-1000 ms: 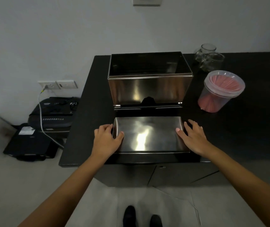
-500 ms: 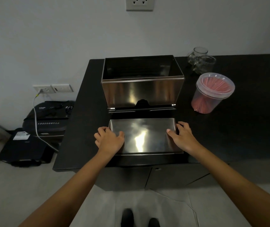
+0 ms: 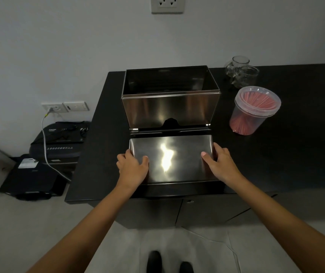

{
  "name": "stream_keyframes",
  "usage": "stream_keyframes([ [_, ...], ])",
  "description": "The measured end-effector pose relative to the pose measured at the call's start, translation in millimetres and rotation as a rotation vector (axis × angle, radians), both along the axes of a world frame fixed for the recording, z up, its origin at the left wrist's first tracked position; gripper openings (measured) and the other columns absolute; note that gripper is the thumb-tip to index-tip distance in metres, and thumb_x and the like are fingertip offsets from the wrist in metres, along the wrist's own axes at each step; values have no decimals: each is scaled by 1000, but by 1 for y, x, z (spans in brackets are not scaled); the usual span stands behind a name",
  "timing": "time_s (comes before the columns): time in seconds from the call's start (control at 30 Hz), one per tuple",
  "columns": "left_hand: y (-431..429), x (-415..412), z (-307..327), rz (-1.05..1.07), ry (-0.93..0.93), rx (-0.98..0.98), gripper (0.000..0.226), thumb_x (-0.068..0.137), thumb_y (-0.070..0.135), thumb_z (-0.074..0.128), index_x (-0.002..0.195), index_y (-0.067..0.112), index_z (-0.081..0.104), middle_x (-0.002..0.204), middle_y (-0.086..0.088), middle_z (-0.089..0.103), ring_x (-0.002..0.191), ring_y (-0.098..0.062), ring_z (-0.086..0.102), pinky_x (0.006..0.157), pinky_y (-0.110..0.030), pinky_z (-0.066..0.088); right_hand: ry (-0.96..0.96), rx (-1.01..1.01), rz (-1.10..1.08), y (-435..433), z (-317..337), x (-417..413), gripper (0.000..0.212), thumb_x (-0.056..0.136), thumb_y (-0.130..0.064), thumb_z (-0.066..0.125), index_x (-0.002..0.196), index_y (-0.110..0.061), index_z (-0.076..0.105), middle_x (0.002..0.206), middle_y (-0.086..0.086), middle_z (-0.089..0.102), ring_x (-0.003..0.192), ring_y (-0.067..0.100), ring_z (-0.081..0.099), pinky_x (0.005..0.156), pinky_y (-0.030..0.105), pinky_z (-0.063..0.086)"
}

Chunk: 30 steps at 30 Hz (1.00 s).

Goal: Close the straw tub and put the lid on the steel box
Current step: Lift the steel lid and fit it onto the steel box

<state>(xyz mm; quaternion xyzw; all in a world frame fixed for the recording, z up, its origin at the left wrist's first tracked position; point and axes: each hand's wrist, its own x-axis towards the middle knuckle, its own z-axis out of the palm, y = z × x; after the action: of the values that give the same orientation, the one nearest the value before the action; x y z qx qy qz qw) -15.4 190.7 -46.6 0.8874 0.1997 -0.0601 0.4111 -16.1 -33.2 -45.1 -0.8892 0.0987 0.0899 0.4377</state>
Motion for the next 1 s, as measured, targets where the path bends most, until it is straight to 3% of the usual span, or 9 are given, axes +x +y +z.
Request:
stream_keyframes([
  [0.23,-1,-13,8,-34,-164,-82,45,89,26,57,127,5,44,129,-14,35,119,-24,38,96,-32,36,-118,87,-22,-13,14,-8,55,91,-26,52,140,-16,32,122,11,38,104,17,45,88,30,43],
  [0.3,0,-18,12,-40,-252,-114,47,87,26,60,128,9,46,122,-10,40,104,-10,39,89,-23,35,-180,120,-38,-19,19,-12,58,89,-26,54,141,-17,31,117,6,37,108,20,47,92,36,47],
  [0.37,-1,-22,19,-20,-325,-136,51,86,27,61,131,12,45,117,-4,41,100,-5,40,84,-18,35,-242,136,-39,-23,26,-15,61,88,-27,56,142,-18,30,118,3,37,114,22,46,94,41,48],
  [0.5,-3,-24,34,1,-433,-150,56,83,29,64,134,13,44,111,1,40,106,-15,49,81,-17,39,-318,130,-26,-28,45,-13,62,87,-28,57,142,-17,30,125,8,39,118,24,44,97,40,45],
  [0.6,-3,-19,48,7,-490,-93,59,82,33,65,134,11,46,110,0,43,103,-14,51,74,-10,37,-377,114,17,-35,64,-5,60,86,-32,57,140,-19,35,120,4,41,117,24,45,101,46,43],
  [0.77,5,-2,69,39,-569,-61,62,80,41,65,133,13,49,117,-3,54,106,-15,56,84,-25,44,-437,79,67,-35,94,17,59,83,-41,57,136,-21,39,126,10,48,115,26,50,97,50,45],
  [0.9,17,10,82,50,-562,-91,67,73,56,64,126,16,56,113,-8,63,100,-17,62,86,-30,51,-456,66,73,-26,112,30,59,81,-49,56,131,-21,45,117,7,48,106,26,54,93,48,48],
  [1.0,27,26,93,37,-575,-100,58,75,52,65,119,15,61,111,-9,64,95,-17,63,71,-17,45,-477,103,56,-16,122,42,51,82,-44,58,126,-20,51,113,8,45,102,28,56,91,48,50],
])
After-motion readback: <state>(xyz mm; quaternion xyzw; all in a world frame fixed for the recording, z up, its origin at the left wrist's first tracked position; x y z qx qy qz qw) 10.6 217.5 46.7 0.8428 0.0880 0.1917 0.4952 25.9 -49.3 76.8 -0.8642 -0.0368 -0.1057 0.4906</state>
